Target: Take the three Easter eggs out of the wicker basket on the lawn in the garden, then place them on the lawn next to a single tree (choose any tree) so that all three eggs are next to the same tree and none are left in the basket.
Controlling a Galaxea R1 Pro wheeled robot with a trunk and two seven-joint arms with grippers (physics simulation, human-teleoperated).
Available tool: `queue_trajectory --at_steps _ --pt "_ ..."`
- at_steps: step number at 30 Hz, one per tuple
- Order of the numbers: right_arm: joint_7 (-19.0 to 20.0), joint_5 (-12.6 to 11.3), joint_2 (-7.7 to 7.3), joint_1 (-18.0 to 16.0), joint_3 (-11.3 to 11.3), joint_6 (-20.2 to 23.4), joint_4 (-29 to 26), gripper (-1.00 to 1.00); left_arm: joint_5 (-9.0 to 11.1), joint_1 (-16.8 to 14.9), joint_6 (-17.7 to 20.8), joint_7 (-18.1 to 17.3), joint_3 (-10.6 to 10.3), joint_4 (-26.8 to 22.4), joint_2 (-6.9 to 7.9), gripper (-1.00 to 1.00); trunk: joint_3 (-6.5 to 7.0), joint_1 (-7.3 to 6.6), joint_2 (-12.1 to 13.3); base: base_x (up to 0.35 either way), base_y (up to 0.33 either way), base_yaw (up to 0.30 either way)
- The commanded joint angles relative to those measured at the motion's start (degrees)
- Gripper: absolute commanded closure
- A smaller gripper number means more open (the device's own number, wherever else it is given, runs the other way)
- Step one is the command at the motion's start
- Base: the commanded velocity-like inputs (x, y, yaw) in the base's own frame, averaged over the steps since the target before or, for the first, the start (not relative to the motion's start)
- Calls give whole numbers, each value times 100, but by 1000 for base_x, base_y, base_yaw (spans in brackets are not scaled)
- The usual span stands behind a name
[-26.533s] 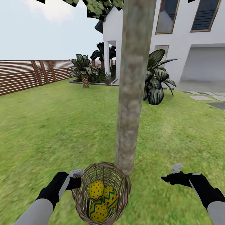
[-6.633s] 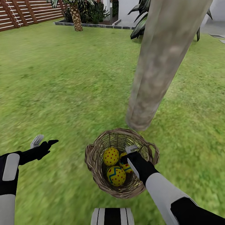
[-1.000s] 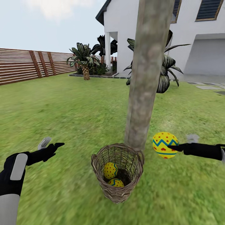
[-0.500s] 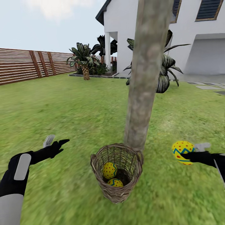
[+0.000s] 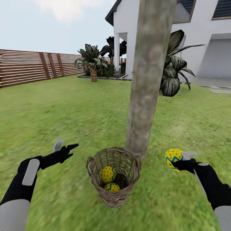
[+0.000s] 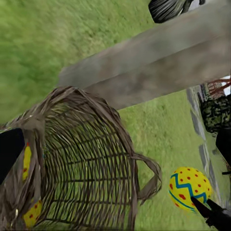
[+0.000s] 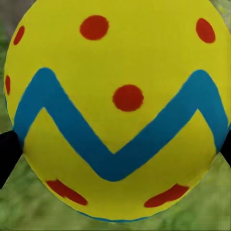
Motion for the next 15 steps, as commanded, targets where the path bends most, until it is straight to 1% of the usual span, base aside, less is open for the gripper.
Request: queue_trajectory --at_steps 1,3,4,5,7,8,13,15 --pt "-47 66 78 -2 23 23 -7 100 -32 -6 28 -83 12 28 -3 -100 -5 -2 -3 0 -10 295" --pt "-441 70 314 -2 50 21 70 100 -28 -6 27 -269 13 57 0 -100 -5 -2 -3 0 -4 296" --pt "-674 74 424 -2 100 12 209 100 -30 -5 27 -489 17 65 3 -100 -5 -2 -3 0 -63 296" --pt "-768 73 459 -2 182 9 329 100 -33 -5 27 -699 19 71 8 -100 -5 -2 -3 0 -180 296" --pt "-848 76 486 -2 412 -4 536 100 -47 -5 17 -1078 20 75 19 -100 -5 -2 -3 0 -266 296" --pt "-858 77 494 -2 467 -27 581 100 -49 -2 13 -1138 17 76 20 -100 -5 -2 -3 0 -300 296" --pt "-867 69 507 -2 533 -132 800 100 -51 3 10 -1200 20 76 22 -100 -5 -2 -3 0 -314 295" --pt "-873 67 531 -2 537 -219 1055 100 -51 3 10 -1202 19 70 22 -100 -9 -2 -3 0 -312 295"
